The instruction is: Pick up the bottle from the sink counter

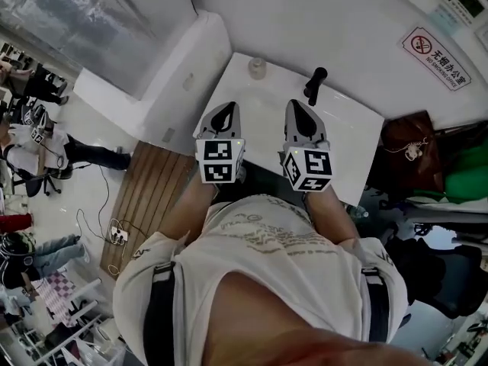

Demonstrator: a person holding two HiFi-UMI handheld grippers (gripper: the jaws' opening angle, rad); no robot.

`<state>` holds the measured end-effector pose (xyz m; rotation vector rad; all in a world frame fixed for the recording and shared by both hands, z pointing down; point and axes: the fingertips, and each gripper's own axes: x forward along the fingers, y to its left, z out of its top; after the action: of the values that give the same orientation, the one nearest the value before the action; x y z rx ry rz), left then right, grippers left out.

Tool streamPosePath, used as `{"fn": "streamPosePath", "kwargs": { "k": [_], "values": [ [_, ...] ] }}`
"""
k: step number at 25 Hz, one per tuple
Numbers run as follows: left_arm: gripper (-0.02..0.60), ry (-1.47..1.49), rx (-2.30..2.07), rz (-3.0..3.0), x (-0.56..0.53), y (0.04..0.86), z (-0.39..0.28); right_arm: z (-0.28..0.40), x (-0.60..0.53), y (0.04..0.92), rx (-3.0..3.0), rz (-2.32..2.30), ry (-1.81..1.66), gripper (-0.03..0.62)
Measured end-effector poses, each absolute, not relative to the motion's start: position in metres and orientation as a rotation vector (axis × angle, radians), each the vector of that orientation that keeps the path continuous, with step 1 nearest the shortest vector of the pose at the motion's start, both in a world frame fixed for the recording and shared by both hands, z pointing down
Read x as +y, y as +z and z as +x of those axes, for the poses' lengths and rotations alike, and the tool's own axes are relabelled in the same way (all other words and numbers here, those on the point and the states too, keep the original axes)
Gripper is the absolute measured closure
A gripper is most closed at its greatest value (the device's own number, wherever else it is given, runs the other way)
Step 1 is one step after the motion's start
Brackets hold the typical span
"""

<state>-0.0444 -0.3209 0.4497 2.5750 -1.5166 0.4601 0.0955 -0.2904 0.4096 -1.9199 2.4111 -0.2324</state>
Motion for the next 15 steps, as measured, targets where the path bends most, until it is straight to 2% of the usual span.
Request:
{"fn": "streamPosePath", "kwargs": {
  "k": [15],
  "values": [
    [0.56, 0.494, -1.261, 2.682, -0.427, 0.48, -0.017, 0.119, -0.326, 0.423, 2.212, -2.223, -0.249, 0.572]
  ]
}}
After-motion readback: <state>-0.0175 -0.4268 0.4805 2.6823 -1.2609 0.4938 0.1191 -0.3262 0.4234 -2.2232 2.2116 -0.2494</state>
